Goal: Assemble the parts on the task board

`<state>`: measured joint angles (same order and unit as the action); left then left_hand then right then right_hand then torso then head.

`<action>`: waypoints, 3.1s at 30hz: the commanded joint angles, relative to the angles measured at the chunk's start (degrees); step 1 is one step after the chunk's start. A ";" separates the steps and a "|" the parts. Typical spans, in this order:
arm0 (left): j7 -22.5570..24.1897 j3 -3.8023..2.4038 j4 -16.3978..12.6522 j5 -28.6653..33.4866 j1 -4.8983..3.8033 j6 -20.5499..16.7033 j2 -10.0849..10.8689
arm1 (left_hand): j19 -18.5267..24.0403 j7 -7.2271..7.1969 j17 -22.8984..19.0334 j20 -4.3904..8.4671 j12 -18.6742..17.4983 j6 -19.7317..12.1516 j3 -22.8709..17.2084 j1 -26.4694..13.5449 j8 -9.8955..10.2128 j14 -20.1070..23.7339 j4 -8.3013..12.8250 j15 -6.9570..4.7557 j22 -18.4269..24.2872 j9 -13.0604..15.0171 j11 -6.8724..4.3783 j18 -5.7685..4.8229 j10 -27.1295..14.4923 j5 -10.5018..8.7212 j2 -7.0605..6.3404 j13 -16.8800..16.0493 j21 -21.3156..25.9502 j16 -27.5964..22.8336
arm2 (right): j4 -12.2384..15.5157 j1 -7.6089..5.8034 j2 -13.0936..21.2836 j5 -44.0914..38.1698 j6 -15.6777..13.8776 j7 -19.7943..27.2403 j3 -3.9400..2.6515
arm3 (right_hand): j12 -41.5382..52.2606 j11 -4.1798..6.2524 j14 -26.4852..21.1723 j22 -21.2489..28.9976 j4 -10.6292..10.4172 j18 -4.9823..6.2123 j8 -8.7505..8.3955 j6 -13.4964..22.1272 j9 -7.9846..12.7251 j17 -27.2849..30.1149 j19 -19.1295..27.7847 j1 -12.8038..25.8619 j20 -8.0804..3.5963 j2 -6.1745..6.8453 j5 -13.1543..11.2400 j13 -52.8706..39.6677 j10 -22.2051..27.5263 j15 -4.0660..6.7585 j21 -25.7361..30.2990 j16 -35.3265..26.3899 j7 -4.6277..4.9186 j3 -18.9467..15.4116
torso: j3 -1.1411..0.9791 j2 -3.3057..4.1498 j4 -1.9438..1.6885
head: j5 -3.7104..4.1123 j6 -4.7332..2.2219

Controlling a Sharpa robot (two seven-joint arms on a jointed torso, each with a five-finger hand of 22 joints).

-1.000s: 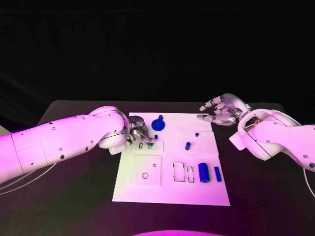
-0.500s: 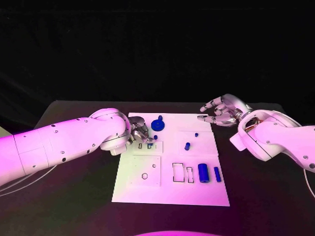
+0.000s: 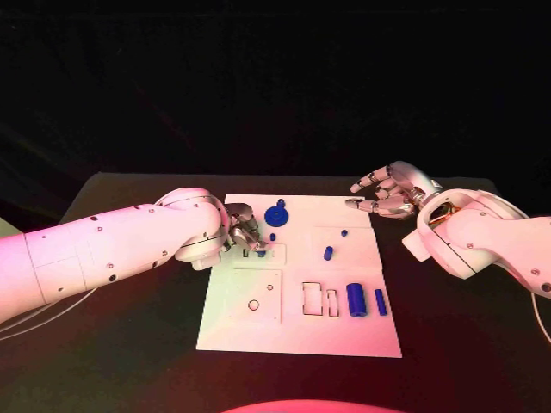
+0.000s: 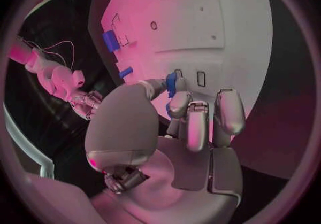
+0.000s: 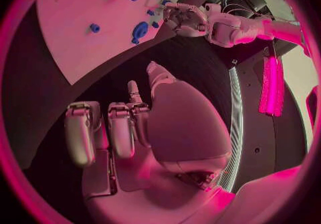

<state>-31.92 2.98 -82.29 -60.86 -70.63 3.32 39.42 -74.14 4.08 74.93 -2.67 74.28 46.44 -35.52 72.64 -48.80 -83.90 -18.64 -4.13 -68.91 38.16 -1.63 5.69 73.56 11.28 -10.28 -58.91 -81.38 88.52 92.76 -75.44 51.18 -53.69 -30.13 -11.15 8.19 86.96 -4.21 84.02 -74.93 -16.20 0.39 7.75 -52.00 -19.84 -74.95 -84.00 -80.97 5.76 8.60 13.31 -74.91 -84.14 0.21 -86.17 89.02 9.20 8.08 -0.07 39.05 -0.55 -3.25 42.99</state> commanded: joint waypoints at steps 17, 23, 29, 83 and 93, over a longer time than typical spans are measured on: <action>-1.01 0.18 -0.04 -1.94 0.12 1.51 -0.25 | -0.78 -2.24 11.87 0.16 0.35 2.85 -4.99 -0.80 -0.47 -5.10 5.59 -0.58 -0.39 10.25 -0.25 -1.15 0.83 -0.54 -0.24 -0.26 -0.42 0.43 | 0.00 0.07 -0.05 -0.73 0.83 0.14 0.00 | -0.27 -0.08 5.05 -12.44 0.02 0.63 0.37 -0.26 -0.09 -11.10 -3.99 0.09 0.31 0.09 0.05 -12.64 -3.58 -0.29 0.05 -0.36 -0.06 0.11 | 0.01 0.04 0.02 | 0.03 0.25; -1.06 0.21 -0.04 -2.06 0.13 1.66 -0.29 | -0.78 -2.24 11.87 0.16 0.35 2.85 -4.99 -0.80 -0.47 -5.10 5.59 -0.58 -0.39 10.25 -0.25 -1.15 0.83 -0.54 -0.24 -0.26 -0.42 0.43 | 0.01 0.07 -0.04 -0.74 0.82 0.17 0.00 | -0.27 -0.08 5.05 -12.44 0.02 0.63 0.37 -0.26 -0.09 -11.10 -3.99 0.09 0.31 0.09 0.05 -12.64 -3.58 -0.29 0.05 -0.36 -0.06 0.11 | 0.00 0.05 0.05 | 0.05 0.26; -1.08 0.32 0.06 -2.33 0.14 1.79 -0.56 | -0.80 -2.31 11.90 0.21 0.35 2.96 -4.91 -0.94 -0.50 -5.11 5.62 -0.64 -0.38 10.33 -0.32 -1.15 0.93 -0.70 -0.34 -0.27 -0.41 0.44 | 0.02 0.08 -0.05 -0.74 0.82 0.19 0.00 | -0.24 -0.07 5.06 -12.45 0.03 0.63 0.40 -0.27 -0.11 -11.14 -4.01 0.06 0.29 0.10 0.00 -12.66 -3.60 -0.28 0.03 -0.35 -0.07 0.15 | 0.01 0.07 0.05 | 0.11 0.29; -1.26 0.64 2.80 -1.41 0.31 2.17 -1.90 | -2.18 -2.99 12.17 1.11 0.14 5.47 5.75 -12.05 0.84 -5.26 1.87 -1.29 -1.58 11.53 -0.94 -1.44 2.22 -0.47 -0.68 -1.05 -0.57 0.38 | 0.18 0.10 0.07 -0.74 0.39 0.41 0.00 | -0.61 -0.07 4.97 -12.11 -0.15 0.76 0.45 -0.18 -0.14 -10.76 -3.76 0.36 0.26 0.09 -0.02 -12.38 -3.35 -0.26 0.55 -0.49 -0.06 0.15 | -0.01 0.01 0.01 | 0.78 0.02; -1.35 0.63 3.44 -1.43 0.31 2.41 -1.91 | -2.29 -3.02 12.36 1.11 0.24 5.62 7.11 -13.25 0.98 -5.31 1.85 -1.31 -1.71 11.67 -0.95 -1.47 2.35 -0.44 -0.59 -1.28 -0.59 0.44 | 0.24 0.13 0.14 -0.74 0.29 0.47 0.00 | -0.67 -0.08 4.92 -12.00 -0.38 0.80 0.49 -0.04 -0.16 -10.57 -3.68 1.15 0.26 0.20 0.01 -12.33 -3.31 -0.26 0.73 -0.57 -0.06 -0.12 | 0.00 0.01 0.03 | 0.74 -0.06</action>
<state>-32.91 3.53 -79.13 -62.24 -70.40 4.98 37.53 -76.08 0.93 74.90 -1.55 74.76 51.83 -28.76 59.84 -48.02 -83.84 -16.83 -5.01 -70.57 49.73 -2.45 4.78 75.57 10.56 -10.88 -60.19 -81.82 88.74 92.89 -75.36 51.29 -53.84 -30.06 -11.17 8.20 86.52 -4.21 84.02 -74.92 -16.19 0.39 7.97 -52.00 -19.92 -74.95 -84.00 -80.43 5.76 8.66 13.31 -74.92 -84.13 0.21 -85.70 88.80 9.20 8.08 -0.07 39.06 -0.53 -2.49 42.96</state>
